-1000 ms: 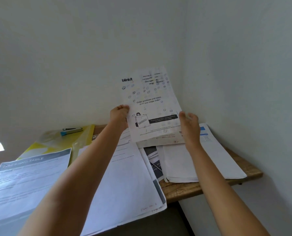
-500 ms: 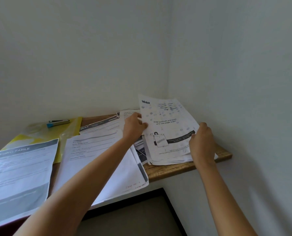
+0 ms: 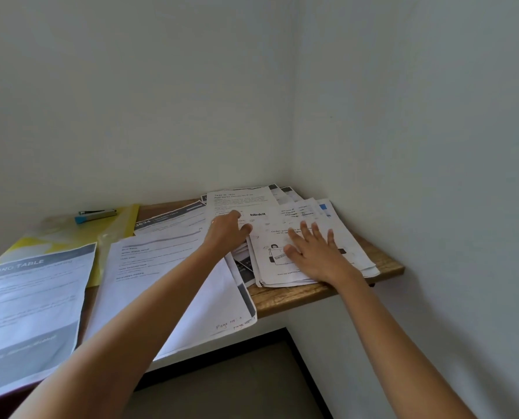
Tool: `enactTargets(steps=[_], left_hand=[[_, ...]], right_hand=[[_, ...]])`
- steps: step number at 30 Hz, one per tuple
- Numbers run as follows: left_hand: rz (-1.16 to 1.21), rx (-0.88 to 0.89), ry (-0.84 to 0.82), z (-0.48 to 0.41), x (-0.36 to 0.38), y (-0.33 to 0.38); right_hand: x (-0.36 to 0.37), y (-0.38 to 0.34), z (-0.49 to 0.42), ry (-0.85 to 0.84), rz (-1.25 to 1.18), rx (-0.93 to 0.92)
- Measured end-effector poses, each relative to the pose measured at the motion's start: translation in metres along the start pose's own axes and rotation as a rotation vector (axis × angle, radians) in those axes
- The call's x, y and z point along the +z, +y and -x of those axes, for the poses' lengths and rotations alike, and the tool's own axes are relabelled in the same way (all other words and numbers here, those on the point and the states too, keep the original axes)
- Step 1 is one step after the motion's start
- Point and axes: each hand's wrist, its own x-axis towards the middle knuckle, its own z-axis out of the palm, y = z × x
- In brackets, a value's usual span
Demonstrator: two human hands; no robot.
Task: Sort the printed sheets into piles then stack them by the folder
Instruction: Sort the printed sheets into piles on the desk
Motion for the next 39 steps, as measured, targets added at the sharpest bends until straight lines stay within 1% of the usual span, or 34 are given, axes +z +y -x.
enactTargets(steps=[4, 6, 12, 14, 18, 20, 23, 26, 31, 36, 39], left_hand=[[-0.104, -0.039, -0.044, -0.010, -0.004, -0.010], [-0.147, -0.068, -0.052, -0.018, -0.006, -0.017], [-0.169, -0.160, -0.069, -0.037, -0.007, -0.037], [-0.166, -0.186, -0.068, -0.043, -0.009, -0.041], [-0.128, -0.237, -0.066, -0.056, -0.009, -0.050], [-0.104, -0.259, -0.061, -0.062, -0.007, -0.053], [-0.094, -0.279, -0.050, -0.070, -0.003, -0.056], [-0.077, -0.286, -0.037, -0.079, 0.001, -0.056], [-0.024, -0.301, 0.044, -0.086, 0.002, -0.055], [0.211, -0.318, 0.230, -0.085, -0.002, -0.052], [0.263, -0.323, 0.287, -0.086, -0.008, -0.049]], right_hand=[[0.003, 0.004, -0.003, -0.073, 0.001, 0.064], [0.005, 0.006, -0.003, -0.084, 0.008, 0.113], [-0.001, 0.007, -0.003, -0.132, 0.013, 0.182], [-0.006, 0.003, -0.012, -0.112, 0.010, 0.149], [-0.014, -0.016, -0.046, -0.008, -0.060, -0.006], [-0.014, -0.023, -0.061, -0.008, -0.120, -0.064], [-0.005, -0.025, -0.076, -0.030, -0.136, -0.070], [0.007, -0.021, -0.083, -0.091, -0.067, -0.034], [0.014, -0.019, -0.087, -0.108, -0.012, -0.016], [0.016, -0.018, -0.088, -0.101, -0.001, -0.017], [0.016, -0.018, -0.089, -0.098, -0.007, -0.017]])
